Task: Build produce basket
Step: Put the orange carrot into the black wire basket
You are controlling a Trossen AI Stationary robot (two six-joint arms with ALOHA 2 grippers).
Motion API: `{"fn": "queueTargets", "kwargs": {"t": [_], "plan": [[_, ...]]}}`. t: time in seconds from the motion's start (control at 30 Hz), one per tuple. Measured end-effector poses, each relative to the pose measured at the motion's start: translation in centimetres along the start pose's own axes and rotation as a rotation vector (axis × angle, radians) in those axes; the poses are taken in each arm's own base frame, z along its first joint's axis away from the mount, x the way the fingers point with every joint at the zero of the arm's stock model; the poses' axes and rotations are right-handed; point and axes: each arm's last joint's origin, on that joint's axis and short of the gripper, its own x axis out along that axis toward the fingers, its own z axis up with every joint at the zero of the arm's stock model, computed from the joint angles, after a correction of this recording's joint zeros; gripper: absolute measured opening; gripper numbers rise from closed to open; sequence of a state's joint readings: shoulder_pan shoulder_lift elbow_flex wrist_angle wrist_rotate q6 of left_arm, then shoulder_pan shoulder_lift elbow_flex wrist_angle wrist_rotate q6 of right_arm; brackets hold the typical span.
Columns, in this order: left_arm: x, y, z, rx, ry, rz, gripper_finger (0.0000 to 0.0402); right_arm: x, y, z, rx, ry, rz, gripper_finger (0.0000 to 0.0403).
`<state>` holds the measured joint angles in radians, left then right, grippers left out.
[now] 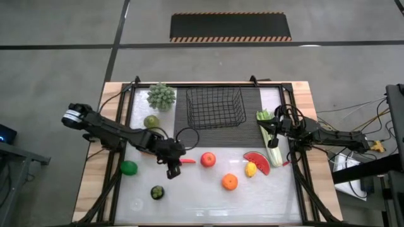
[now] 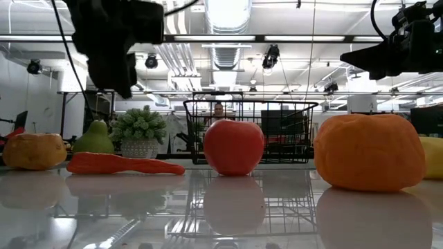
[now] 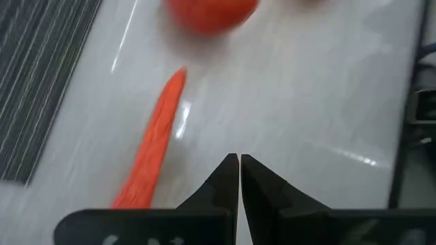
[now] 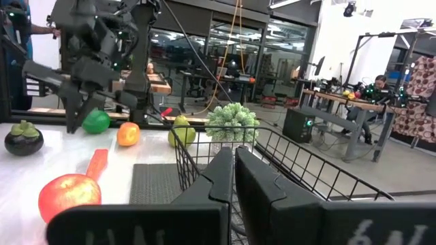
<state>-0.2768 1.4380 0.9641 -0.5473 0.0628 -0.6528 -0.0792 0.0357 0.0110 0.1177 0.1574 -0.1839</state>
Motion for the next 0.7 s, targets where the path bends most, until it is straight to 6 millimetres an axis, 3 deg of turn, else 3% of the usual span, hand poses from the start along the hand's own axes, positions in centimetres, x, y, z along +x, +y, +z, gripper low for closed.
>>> {"fn": "queueTargets", "kwargs": {"t": [0.17, 0.37, 0.53, 0.7], "plan": [[0.7, -0.1, -0.2, -0.024, 0.069, -0.031, 0.002, 0.0, 0.0, 0.0, 0.0, 0.0, 0.0, 0.0009], [1.0, 0.5, -0.7, 0.063, 0.077, 0.006, 0.0109, 0.0, 0.0, 0.0, 0.0, 0.0, 0.0, 0.0009], [1.8, 1.6, -1.3, 0.173, 0.018, 0.194, 0.0188, 0.0, 0.0, 0.0, 0.007, 0.001, 0.0, 0.0009], [2.7, 2.0, -1.8, 0.248, 0.035, 0.181, 0.0215, 0.0, 0.0, 0.0, 0.007, 0.001, -0.001, 0.0009]]}}
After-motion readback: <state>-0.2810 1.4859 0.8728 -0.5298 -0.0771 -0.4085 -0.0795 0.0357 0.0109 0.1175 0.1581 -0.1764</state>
